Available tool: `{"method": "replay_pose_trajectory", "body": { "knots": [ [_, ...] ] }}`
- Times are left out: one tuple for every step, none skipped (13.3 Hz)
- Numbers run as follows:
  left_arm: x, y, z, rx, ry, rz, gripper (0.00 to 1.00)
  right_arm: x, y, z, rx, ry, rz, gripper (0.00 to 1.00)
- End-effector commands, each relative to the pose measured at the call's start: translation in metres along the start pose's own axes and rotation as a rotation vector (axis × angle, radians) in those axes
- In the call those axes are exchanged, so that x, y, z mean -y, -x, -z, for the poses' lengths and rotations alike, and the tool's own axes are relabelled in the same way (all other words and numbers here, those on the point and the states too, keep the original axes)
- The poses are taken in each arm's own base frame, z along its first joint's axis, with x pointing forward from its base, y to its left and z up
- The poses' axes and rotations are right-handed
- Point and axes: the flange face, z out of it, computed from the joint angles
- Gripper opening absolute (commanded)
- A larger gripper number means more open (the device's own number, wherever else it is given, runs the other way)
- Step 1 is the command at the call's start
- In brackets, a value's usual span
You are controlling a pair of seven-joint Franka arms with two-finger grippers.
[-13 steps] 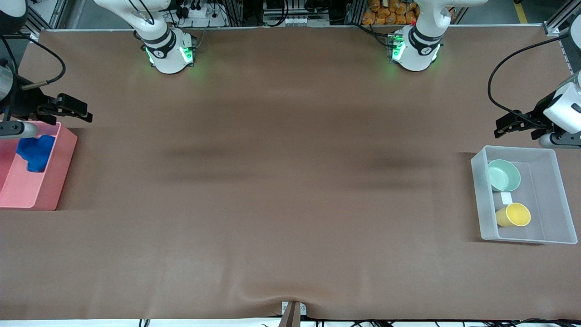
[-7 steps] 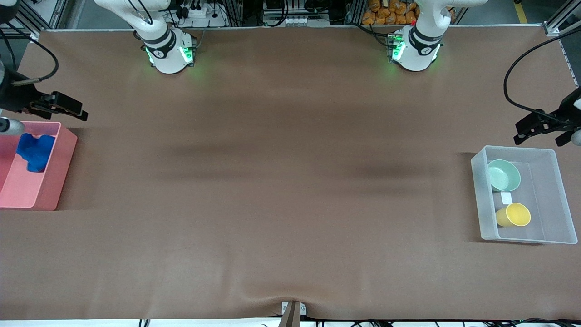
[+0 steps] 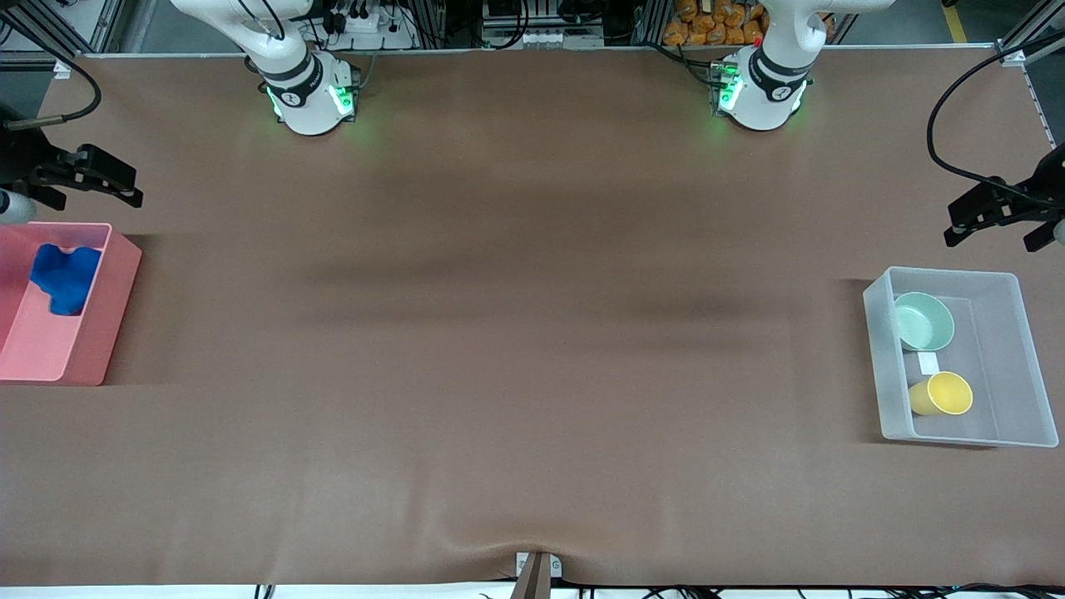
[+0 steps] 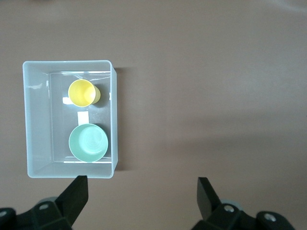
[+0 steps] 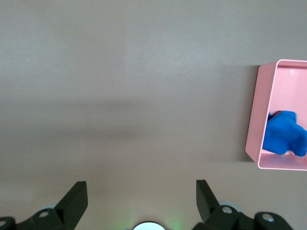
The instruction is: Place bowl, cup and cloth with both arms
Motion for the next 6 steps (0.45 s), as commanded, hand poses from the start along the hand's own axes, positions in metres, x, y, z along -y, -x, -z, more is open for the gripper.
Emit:
{"method": "replay_pose_trajectory", "body": {
  "knots": [
    [-0.0046, -0.0045, 0.0011, 0.012, 0.01, 0.001, 1.0, -0.001, 0.0069, 0.0055, 0.0, 0.007, -0.007, 1.0],
    [-0.0046, -0.0044, 0.0004, 0.013, 0.011, 0.002, 1.0, -0.0028, 0.0052, 0.0074, -0.021, 0.009, -0.01, 1.0],
    [-0.0046, -0.0044, 0.0004, 0.013, 0.011, 0.002, 1.0, -0.006, 0.0065, 0.0091, -0.041, 0.009, -0.019, 1.0],
    [-0.0046, -0.0041, -0.0005, 0.016, 0.011, 0.002, 1.0, -0.0058, 0.0083, 0.007, -0.049, 0.009, -0.027, 1.0],
    [-0.0037, -0.0041, 0.0002, 0.015, 0.011, 0.004, 1.0, -0.0048, 0.0124, 0.0066, -0.055, 0.01, -0.042, 1.0],
    [-0.0037, -0.0041, 0.0002, 0.015, 0.011, 0.004, 1.0, -0.0039, 0.0135, 0.0063, -0.057, 0.009, -0.055, 1.0]
  ]
}}
